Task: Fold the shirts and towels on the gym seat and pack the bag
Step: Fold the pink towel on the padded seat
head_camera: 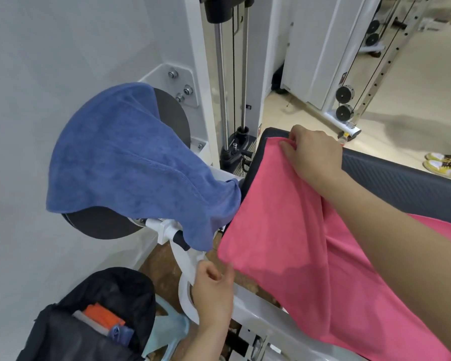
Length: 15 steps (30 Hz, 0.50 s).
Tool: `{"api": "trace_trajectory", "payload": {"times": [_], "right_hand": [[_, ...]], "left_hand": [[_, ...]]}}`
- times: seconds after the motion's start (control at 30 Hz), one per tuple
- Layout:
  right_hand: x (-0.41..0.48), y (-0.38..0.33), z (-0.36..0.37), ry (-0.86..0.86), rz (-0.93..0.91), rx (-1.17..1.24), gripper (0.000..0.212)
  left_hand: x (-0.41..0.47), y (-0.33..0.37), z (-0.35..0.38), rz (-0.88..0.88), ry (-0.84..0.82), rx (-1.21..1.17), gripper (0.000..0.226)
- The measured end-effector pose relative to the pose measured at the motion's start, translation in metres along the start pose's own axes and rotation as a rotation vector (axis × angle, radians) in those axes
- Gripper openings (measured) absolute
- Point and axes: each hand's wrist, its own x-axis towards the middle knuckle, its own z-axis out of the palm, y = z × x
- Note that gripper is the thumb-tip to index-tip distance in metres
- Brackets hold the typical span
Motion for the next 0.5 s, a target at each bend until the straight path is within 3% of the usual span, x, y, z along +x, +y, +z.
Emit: {"api": "trace_trajectory", "payload": {"times": [0.1, 0.17, 0.3, 0.4, 0.5], "right_hand": [[-0.006, -0.006, -0.006, -0.038, 0.01, 0.019, 0.031], [-0.014, -0.009, -0.013, -0.079, -0.001, 0.037, 0.034], [-0.052, 0.004, -0.038, -0.096, 0.049, 0.146, 0.039], [-0.103, 0.034, -0.064, -0.065, 0.125, 0.217, 0.043], [-0.157, 0.068, -0.086, -0.09, 0.203, 0.204, 0.049]], "left_hand": [[-0.018, 0.012, 0.004, 0.599, -0.216, 0.303, 0.018], [-0.018, 0.021, 0.013, 0.838, -0.36, 0.474, 0.036], [-0.007, 0.046, 0.018, 0.797, -0.447, 0.753, 0.065], [-0.002, 0.059, 0.014, 0.819, -0.448, 0.824, 0.059], [-0.002, 0.073, 0.015, 0.895, -0.391, 0.717, 0.043]]}}
